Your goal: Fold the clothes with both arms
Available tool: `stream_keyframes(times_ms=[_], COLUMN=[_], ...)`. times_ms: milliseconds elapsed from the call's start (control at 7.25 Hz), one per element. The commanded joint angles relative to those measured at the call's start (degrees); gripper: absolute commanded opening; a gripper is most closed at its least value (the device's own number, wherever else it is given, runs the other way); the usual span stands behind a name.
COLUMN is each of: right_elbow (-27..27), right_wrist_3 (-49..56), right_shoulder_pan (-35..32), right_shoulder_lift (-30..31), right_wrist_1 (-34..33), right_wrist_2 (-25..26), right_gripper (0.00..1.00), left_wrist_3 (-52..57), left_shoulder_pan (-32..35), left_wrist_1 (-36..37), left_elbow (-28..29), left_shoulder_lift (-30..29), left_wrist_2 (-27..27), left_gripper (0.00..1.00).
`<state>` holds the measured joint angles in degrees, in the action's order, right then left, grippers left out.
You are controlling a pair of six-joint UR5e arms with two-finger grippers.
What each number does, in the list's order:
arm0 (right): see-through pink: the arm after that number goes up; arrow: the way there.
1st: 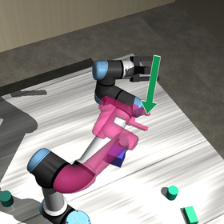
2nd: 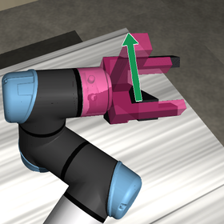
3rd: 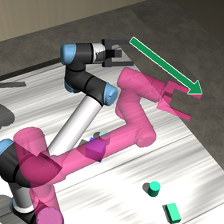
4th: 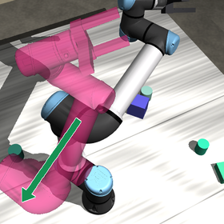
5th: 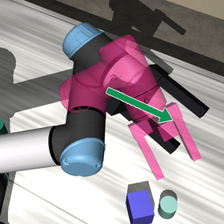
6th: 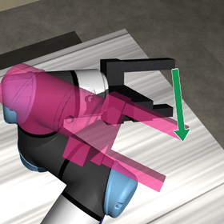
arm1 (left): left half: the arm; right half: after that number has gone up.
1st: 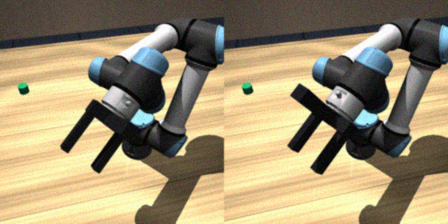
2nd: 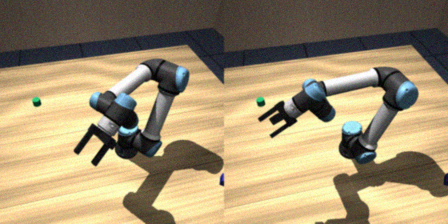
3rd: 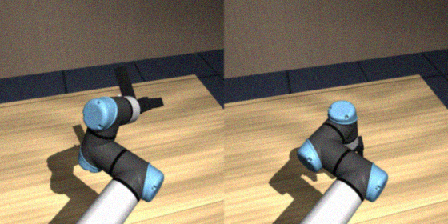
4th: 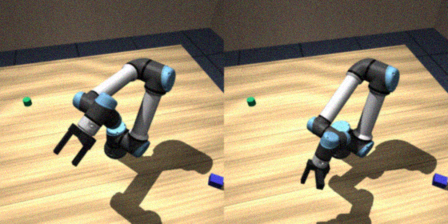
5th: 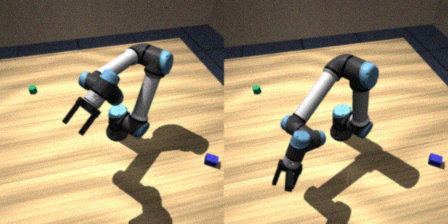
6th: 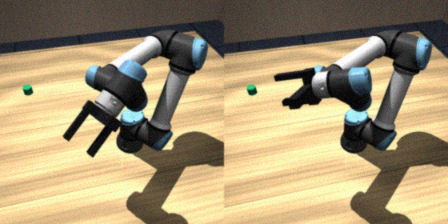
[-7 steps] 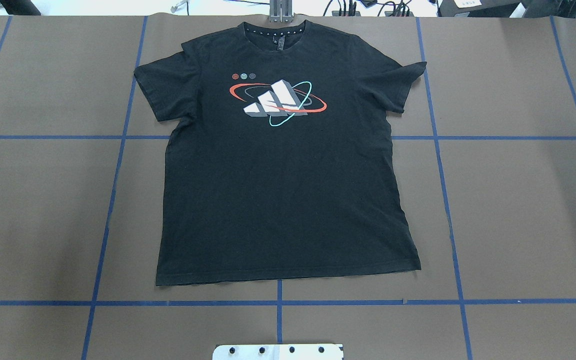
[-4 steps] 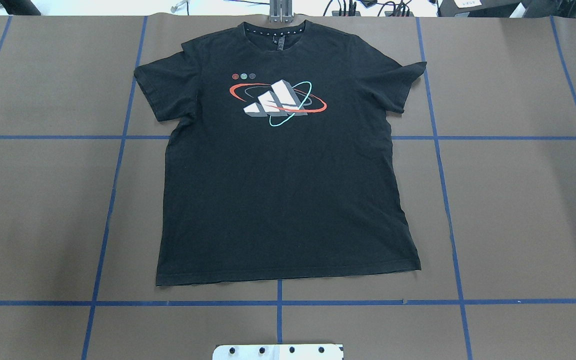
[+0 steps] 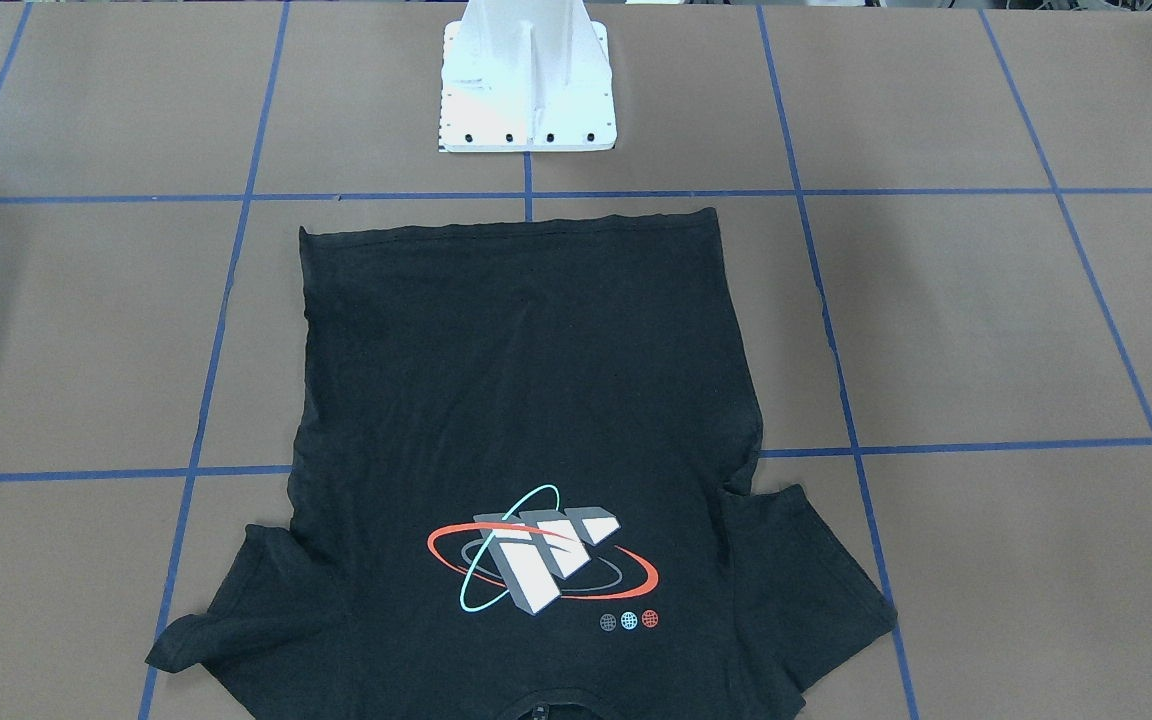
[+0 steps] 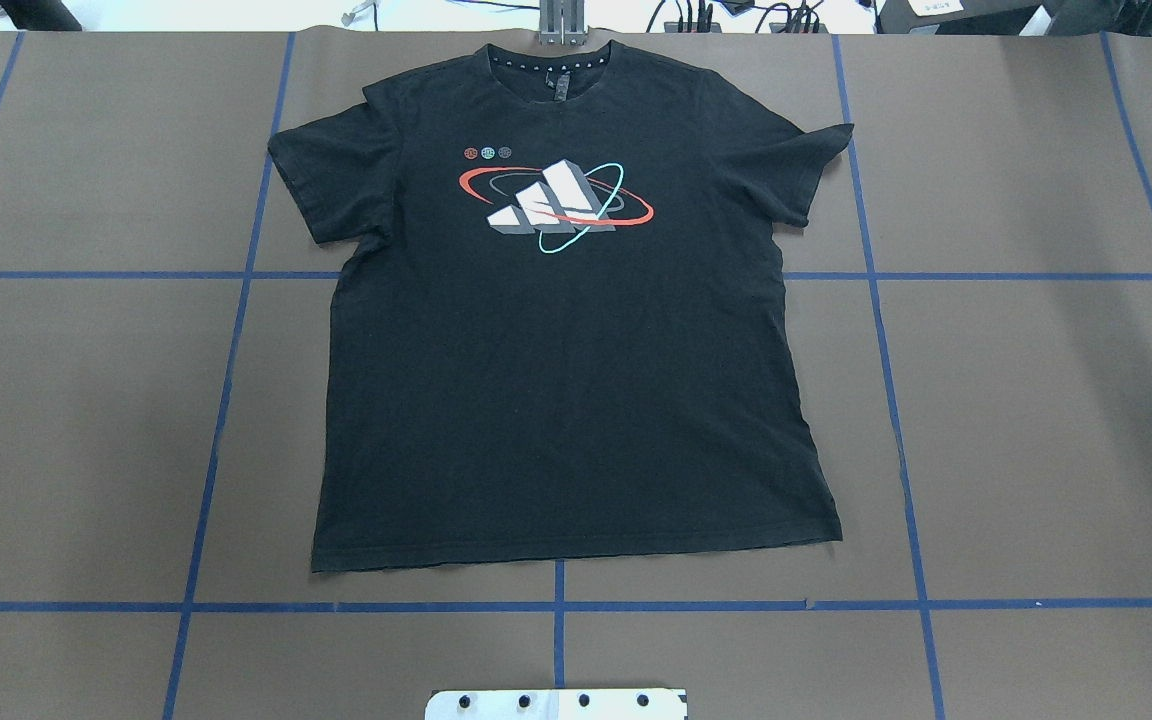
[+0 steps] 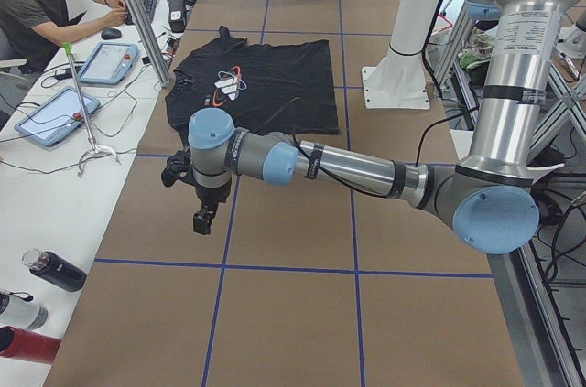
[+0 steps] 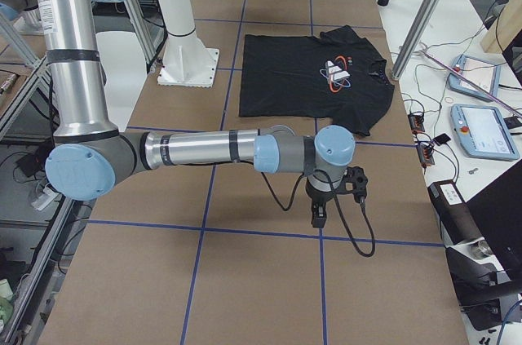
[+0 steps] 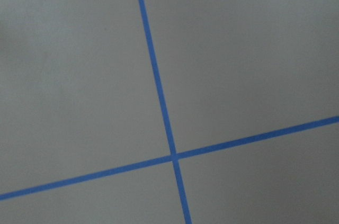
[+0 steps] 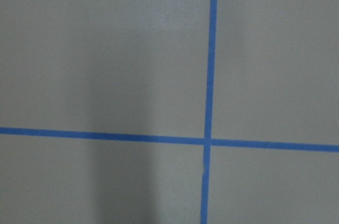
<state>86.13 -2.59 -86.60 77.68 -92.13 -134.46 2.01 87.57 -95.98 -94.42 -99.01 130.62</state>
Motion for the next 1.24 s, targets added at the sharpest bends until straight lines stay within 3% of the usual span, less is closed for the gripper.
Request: stream_keyframes(times_ms=[0, 276, 552, 690, 966, 1104], right_elbow=[-2.8, -5.4, -13.7, -17.8, -18.7, -21.8], right_wrist_3=[-4.1, -6.6, -12.3, -19.0, -30.6, -31.2], right_shoulder_pan=[4.8, 8.2, 11.2, 13.6, 19.5, 21.0], right_shoulder_lift=[-6.7, -11.6, -11.1, -13.3, -15.8, -19.4], right_wrist_1=[5.6, 10.7, 32.3, 37.8, 45.1, 46.7], right_wrist_2=[0.7, 1.7, 3.2, 4.1, 11.5, 12.5], right_gripper=[1.0, 1.0, 1.0, 1.0, 0.99, 0.99], left_wrist_3=[-0.4, -7.6, -10.4, -12.2, -23.1, -28.1], left_shoulder_pan=[-2.8, -5.9, -7.2, -7.3, -9.0, -10.9], left_wrist_1=[-13.4, -24.8, -30.0, -30.2, -40.4, -43.8], left_elbow=[3.8, 8.5, 12.8, 13.9, 16.5, 20.0], left_shoulder_lift=[-1.7, -2.3, -6.9, -8.7, -9.9, -13.1], left_wrist_2=[0.7, 0.5, 0.4, 0.6, 0.5, 0.4], left_gripper=[1.0, 1.0, 0.99, 1.0, 1.0, 1.0])
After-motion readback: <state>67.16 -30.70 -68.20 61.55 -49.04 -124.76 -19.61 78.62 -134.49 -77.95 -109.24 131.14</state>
